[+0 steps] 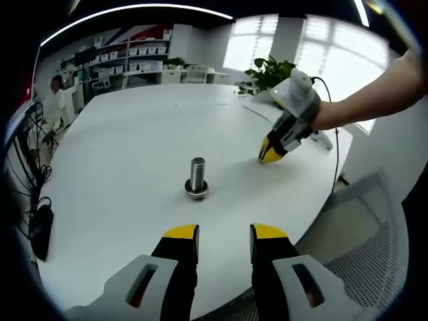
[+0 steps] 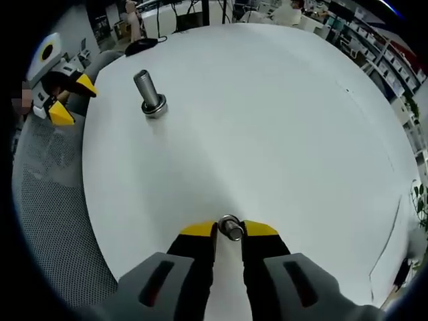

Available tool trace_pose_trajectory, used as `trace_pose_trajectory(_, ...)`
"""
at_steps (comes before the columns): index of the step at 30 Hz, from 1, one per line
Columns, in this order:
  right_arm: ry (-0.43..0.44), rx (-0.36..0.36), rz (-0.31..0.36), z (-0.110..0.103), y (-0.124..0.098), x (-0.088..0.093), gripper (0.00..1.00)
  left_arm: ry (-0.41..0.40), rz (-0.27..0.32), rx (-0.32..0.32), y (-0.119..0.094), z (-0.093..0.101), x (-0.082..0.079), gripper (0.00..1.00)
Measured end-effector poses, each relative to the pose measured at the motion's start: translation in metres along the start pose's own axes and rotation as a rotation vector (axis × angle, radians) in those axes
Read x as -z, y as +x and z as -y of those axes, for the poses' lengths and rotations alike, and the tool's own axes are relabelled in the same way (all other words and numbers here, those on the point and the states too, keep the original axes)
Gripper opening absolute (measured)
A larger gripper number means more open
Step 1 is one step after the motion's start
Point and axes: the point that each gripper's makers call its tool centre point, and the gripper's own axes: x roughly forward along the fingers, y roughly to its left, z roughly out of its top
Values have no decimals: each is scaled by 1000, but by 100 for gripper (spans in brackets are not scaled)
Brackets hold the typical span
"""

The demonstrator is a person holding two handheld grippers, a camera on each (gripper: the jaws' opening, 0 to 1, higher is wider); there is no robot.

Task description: Place the washer onto the threaded stud by aligning its center hole with the stud, sliding it down to the base, and recovering from edge contact or off-axis alignment until the washer reaches the visible bottom stop.

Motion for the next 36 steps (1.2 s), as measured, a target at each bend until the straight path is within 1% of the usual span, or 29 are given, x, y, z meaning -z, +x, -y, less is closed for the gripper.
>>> trace_pose_trajectory(4,1,4,10,1,1,-2,20,-1,0,-1,0,0,0,28)
trace_pose_trajectory(8,20,5,37,0,-2,-4,23,-5,-1,-1,0,0,0,28)
trace_pose_trajectory(16,36,10,102,-4,-8,-5,27,-7,-3,2,0,0,1,29)
trace_pose_trajectory(19,32,18,126,-5,-14,-5,29,-7,-8,4,0,0,2,29)
trace_pose_trajectory(21,50,21,150,-4,-18,-5,29,-4,-12,6,0,1,2,29)
trace_pose_trajectory(25,64,22,166,-3,-24,-1,29,0,-8,10,0,2,1,29)
trace_pose_trajectory(33,89,37,209,-6,-35,6,29,0,-30,17,2,3,6,29)
trace_pose_trajectory(36,75,45,201,-10,-36,12,30,3,-39,21,2,4,7,29)
